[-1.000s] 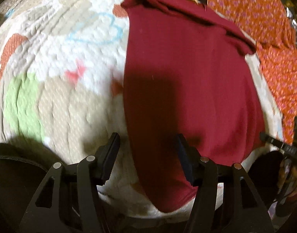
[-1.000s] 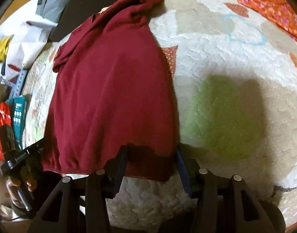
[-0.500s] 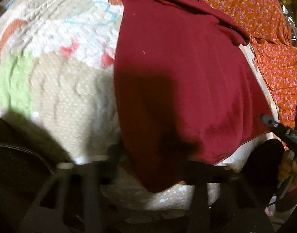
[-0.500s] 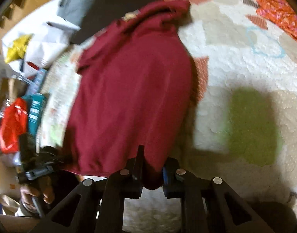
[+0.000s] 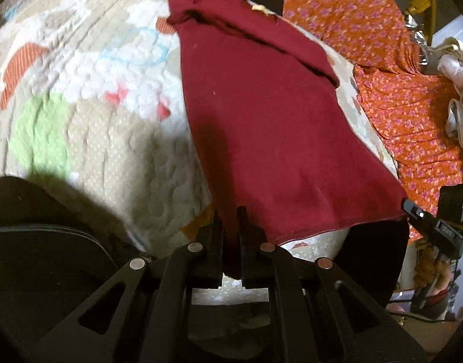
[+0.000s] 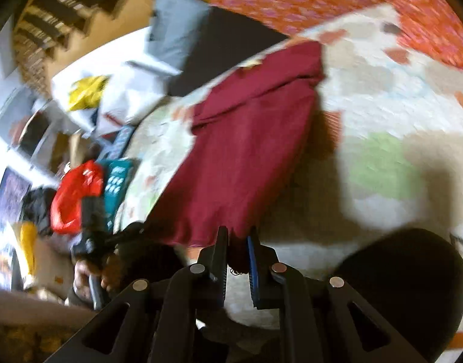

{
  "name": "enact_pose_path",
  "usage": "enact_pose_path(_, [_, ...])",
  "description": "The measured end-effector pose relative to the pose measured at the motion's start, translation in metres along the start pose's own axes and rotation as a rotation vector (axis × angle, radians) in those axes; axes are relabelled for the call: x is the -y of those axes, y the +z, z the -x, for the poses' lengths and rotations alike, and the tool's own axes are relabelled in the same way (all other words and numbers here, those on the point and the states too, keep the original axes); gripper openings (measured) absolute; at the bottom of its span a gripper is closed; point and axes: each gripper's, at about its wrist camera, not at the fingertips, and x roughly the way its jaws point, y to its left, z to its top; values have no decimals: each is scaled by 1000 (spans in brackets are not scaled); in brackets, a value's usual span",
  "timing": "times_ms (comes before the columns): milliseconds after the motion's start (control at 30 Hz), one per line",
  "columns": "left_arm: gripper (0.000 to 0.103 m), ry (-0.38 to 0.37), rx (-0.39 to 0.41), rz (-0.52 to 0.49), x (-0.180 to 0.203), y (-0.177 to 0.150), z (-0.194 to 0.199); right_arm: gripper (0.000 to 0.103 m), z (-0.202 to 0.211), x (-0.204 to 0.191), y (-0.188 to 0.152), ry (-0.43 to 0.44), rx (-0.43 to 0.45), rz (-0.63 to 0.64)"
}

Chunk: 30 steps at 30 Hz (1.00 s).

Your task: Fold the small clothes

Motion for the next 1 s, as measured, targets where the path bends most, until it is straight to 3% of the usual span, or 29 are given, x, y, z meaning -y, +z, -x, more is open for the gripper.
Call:
enact_pose_path(167, [6,13,-2,8,2,-2,-4,10,-12,14,7,-63,-27,12])
enact_pose_path(300, [6,-35,26,16,2,14,8,10,-11,16,28,-7,-5,6])
enact_pose_path(400, [6,-85,81,15,8,48,21,10,-4,8,60,42,64,20])
enact_pose_path(633, [6,-113,234,32,11,143,35,9,-21,-23,164,30,192,107])
enact_pose_path(833, [6,-113,224,72,-6,226,-2,3,-49,-10,242,-8,276,47])
enact_pose_path(1000, [6,-79,212,64,-7,271,-31,2,-73,19,291,-67,276,-4])
